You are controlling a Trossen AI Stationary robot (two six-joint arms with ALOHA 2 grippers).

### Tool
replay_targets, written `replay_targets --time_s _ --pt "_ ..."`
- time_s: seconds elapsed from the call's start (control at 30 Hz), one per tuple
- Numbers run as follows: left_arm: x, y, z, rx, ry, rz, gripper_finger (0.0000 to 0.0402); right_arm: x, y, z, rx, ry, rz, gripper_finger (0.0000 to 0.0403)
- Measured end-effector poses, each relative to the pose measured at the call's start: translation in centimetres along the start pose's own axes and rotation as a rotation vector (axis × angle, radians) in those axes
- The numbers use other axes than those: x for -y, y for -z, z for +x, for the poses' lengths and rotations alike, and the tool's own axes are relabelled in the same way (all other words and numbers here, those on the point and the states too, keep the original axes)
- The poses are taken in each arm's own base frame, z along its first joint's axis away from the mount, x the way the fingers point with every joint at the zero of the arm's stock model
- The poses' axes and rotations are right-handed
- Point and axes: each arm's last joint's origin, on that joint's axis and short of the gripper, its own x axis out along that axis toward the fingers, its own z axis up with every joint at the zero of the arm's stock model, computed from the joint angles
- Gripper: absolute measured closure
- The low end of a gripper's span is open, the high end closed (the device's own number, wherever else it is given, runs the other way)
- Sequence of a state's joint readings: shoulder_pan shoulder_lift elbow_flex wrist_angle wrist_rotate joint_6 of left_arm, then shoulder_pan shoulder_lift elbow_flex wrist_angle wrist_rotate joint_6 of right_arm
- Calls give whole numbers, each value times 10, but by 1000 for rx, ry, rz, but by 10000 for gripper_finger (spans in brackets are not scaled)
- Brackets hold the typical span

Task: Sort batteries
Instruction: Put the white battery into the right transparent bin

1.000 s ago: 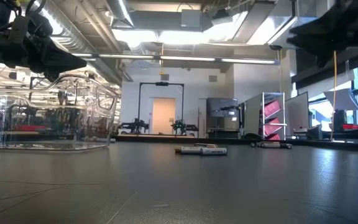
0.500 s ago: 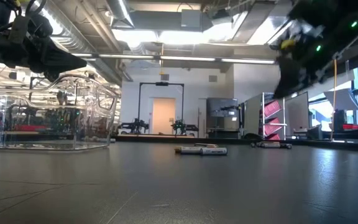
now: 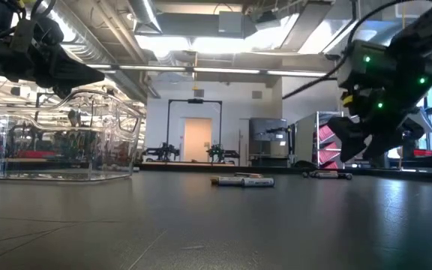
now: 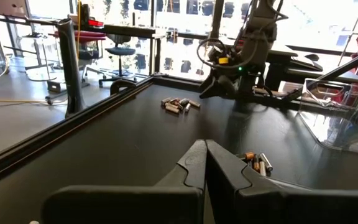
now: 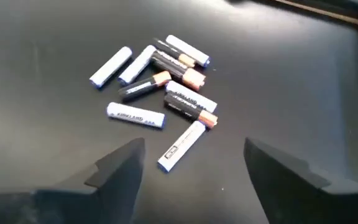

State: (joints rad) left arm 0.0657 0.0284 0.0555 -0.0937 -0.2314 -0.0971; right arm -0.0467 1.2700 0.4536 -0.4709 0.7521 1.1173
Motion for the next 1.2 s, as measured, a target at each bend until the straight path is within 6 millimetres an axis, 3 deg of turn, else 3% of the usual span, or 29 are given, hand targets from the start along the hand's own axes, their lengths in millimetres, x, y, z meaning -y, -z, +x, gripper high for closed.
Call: replay_targets --time_s 0.5,0.7,1.2 --pt "0 0 0 0 0 0 402 -8 12 36 -44 98 61 170" --pt "0 0 0 0 0 0 402 -9 13 37 -81 77 37 194" --pt "0 0 0 0 0 0 402 -12 14 37 -146 34 10 378"
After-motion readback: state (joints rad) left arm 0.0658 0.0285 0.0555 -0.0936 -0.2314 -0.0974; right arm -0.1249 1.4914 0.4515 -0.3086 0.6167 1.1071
